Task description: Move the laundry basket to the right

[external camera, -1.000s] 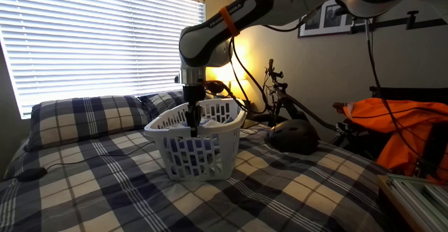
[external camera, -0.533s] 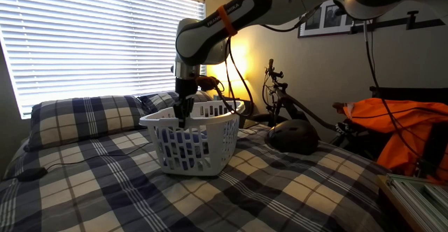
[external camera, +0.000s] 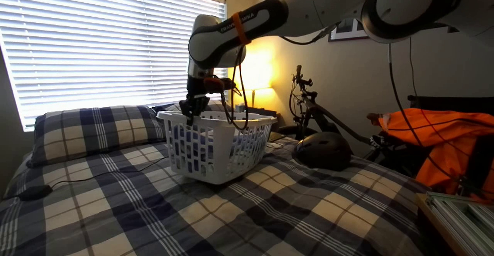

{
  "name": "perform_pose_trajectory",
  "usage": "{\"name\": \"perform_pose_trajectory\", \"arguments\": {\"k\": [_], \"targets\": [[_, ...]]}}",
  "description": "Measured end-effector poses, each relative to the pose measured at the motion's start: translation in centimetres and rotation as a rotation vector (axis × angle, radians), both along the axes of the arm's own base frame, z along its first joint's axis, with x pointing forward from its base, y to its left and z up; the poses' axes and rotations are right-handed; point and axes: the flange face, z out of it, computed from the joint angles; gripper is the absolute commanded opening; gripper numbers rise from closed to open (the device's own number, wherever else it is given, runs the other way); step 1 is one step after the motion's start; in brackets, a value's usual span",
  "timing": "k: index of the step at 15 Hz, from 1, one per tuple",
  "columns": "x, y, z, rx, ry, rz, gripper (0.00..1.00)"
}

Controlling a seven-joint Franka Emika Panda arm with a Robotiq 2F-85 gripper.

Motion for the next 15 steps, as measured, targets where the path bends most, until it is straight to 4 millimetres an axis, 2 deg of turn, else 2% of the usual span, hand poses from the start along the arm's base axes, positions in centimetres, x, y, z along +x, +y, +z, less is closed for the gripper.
{"name": "perform_pose_trajectory", "arguments": {"k": [4,7,8,9,11,15], "targets": [[1.0,-2.4,1.6,-0.018,-0.058,-0.132,0.07],[1.8,-3.2,1.7,-0.027,-0.106,-0.22,0.07],[2.0,-3.4,1.5,-0.03,-0.119,-0.246,0.53],[2.2,-3.4,1.3,-0.031,-0.131,-0.274,0.54],[2.6,-3.3,1.1,-0.04,-0.151,-0.316,0.66],[2.1,-1.8,2.2,-0.121,-0.048,-0.299,0.95]]}}
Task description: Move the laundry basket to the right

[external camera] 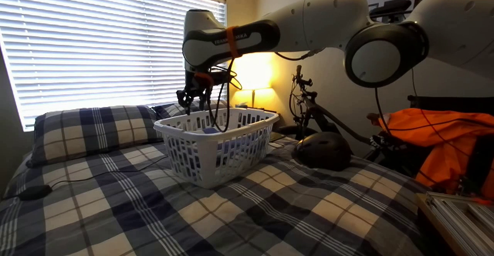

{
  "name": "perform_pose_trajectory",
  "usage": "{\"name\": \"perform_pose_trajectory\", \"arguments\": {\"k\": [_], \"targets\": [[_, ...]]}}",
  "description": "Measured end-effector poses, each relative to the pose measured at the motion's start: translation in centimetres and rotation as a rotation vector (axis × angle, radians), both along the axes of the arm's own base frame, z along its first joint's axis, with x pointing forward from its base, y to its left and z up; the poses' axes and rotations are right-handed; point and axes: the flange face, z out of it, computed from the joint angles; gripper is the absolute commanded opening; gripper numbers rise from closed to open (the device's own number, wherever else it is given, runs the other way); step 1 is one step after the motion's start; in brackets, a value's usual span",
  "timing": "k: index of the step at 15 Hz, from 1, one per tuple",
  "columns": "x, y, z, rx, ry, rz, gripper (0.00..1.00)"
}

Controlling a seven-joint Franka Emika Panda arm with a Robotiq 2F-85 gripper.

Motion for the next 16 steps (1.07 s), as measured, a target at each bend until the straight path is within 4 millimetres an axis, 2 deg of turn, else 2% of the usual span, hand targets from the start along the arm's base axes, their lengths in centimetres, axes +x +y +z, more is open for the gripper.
{"name": "perform_pose_trajectory", "arguments": {"k": [2,6,8,11,16], "targets": [[-0.5,2.1,0.2,0.018,0.102,0.041,1.0],[-1.1,7.3,0.0,0.086,0.251,0.177,1.0],[-1.7,8.8,-0.3,0.109,0.326,0.248,1.0],[-2.8,9.3,0.0,0.139,0.42,0.307,1.0],[-3.2,9.0,0.5,0.145,0.433,0.301,1.0]]}}
